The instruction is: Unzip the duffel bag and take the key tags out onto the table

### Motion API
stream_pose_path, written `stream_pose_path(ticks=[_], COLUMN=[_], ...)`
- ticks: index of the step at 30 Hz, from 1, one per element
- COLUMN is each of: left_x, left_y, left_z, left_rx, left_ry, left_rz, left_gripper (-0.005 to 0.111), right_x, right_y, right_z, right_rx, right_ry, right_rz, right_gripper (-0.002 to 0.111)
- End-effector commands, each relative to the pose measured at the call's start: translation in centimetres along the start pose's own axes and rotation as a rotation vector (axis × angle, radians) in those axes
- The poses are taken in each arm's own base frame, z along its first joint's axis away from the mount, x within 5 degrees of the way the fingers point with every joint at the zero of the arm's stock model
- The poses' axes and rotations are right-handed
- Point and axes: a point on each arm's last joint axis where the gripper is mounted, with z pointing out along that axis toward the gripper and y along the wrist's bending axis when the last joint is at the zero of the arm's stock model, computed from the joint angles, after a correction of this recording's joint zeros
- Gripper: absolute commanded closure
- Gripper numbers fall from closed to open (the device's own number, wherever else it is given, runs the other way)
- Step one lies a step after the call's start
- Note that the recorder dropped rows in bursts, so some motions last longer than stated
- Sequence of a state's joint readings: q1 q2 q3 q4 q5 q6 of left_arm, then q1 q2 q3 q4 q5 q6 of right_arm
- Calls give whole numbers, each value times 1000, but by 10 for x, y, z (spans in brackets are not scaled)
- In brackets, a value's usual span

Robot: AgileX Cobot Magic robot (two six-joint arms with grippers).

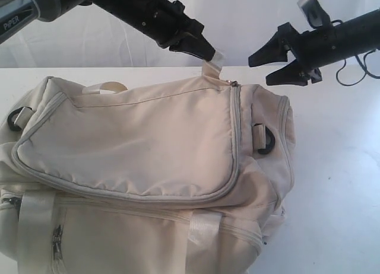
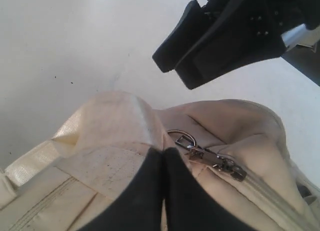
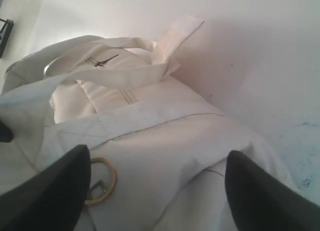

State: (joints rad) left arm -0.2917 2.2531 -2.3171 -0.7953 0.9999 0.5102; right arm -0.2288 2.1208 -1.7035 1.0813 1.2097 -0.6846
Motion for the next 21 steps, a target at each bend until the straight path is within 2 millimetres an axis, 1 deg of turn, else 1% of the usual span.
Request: stream_pose_path(ticks=[1, 4, 11, 14, 18, 21], left_x=[-13, -14, -14, -14, -14, -14], left_y=[-17, -17, -17, -17, -17, -17], left_z=[-16, -16, -16, -16, -16, -16], left_rx=[44, 42, 42, 42, 40, 40], left_ry=[-63, -66, -66, -66, -68, -68], left_rz=[20, 20, 20, 20, 20, 20], left_gripper=[107, 107, 107, 107, 107, 107], right_x=[1, 4, 7, 7, 2, 1], right_y=[19, 24, 22, 22, 28, 29], right_z=[16, 25, 34, 36, 35, 35], right_rx=[-41, -35, -42, -49, -112, -121], right_ry=[31, 65, 83, 82, 32, 25], right_rz=[-36, -58, -37, -24, 10, 15], right_gripper=[38, 38, 39, 42, 51, 56])
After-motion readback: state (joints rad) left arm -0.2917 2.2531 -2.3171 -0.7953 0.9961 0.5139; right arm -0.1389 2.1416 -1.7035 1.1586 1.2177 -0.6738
